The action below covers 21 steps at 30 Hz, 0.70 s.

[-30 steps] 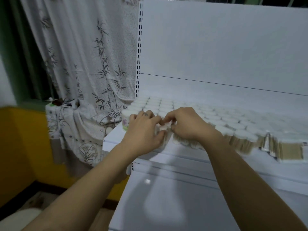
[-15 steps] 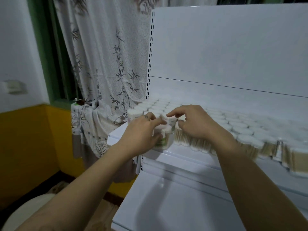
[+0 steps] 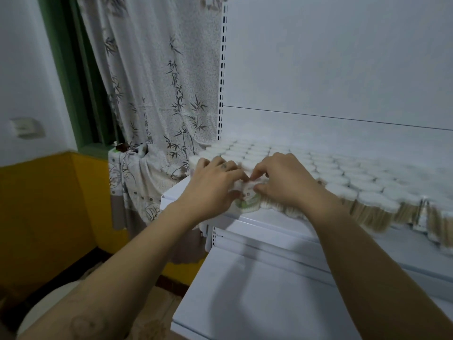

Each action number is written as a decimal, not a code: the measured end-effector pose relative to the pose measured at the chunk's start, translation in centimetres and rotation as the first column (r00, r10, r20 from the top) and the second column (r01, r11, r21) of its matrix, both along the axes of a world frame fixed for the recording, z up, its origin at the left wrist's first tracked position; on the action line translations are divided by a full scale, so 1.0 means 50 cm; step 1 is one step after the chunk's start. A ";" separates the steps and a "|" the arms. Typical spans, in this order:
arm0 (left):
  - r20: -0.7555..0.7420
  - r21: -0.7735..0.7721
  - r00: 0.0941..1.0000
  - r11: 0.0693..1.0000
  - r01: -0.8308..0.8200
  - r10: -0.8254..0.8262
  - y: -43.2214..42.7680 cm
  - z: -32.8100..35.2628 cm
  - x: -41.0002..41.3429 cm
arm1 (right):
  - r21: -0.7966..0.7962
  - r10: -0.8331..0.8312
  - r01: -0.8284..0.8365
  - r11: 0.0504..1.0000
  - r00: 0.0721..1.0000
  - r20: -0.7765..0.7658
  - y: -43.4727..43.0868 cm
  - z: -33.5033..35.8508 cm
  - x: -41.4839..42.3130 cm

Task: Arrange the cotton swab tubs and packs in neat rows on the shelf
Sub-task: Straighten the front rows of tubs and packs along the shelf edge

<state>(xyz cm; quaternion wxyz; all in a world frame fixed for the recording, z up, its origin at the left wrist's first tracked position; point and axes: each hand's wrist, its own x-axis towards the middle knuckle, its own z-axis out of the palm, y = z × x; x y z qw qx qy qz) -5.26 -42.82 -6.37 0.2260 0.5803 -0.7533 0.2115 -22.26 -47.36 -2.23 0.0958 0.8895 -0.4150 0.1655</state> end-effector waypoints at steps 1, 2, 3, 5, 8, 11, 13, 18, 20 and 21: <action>0.001 0.004 1.000 1.000 -0.009 0.009 -0.004 0.004 0.003 | 0.002 0.000 0.000 1.000 1.000 0.015 -0.001 -0.002 0.004; -0.002 0.007 1.000 1.000 -0.015 0.015 -0.008 0.007 0.004 | 0.011 -0.001 0.001 1.000 1.000 0.026 -0.001 -0.005 0.007; -0.005 0.008 1.000 1.000 -0.014 0.015 -0.013 0.007 0.006 | 0.021 -0.006 0.005 1.000 0.999 0.032 -0.001 -0.008 0.009; -0.002 0.013 1.000 1.000 -0.004 0.004 -0.025 0.007 0.006 | 0.018 -0.022 0.021 1.000 0.999 0.027 -0.002 -0.011 0.006; -0.008 0.025 1.000 1.000 0.010 -0.010 -0.046 0.009 0.005 | 0.018 -0.073 0.073 0.997 0.996 0.040 -0.010 -0.001 -0.008; -0.017 0.027 0.999 0.999 0.030 -0.030 -0.062 0.013 0.002 | 0.013 -0.103 0.103 0.995 0.995 0.008 -0.018 0.006 -0.012; -0.009 0.032 0.999 0.999 0.044 -0.043 -0.068 0.011 0.001 | 0.031 -0.125 0.126 0.992 0.992 -0.025 -0.020 0.002 -0.009; 0.026 0.027 0.997 0.997 0.074 -0.075 -0.083 0.011 0.004 | 0.001 -0.202 0.204 0.979 0.974 -0.102 -0.020 -0.004 -0.003; 0.048 0.021 0.997 0.998 0.062 -0.063 -0.090 0.012 0.007 | -0.011 -0.231 0.231 0.973 0.967 -0.111 -0.017 -0.005 0.000; 0.061 0.013 0.997 0.998 0.055 -0.056 -0.094 0.011 0.008 | -0.017 -0.243 0.243 0.970 0.964 -0.109 -0.016 -0.005 0.002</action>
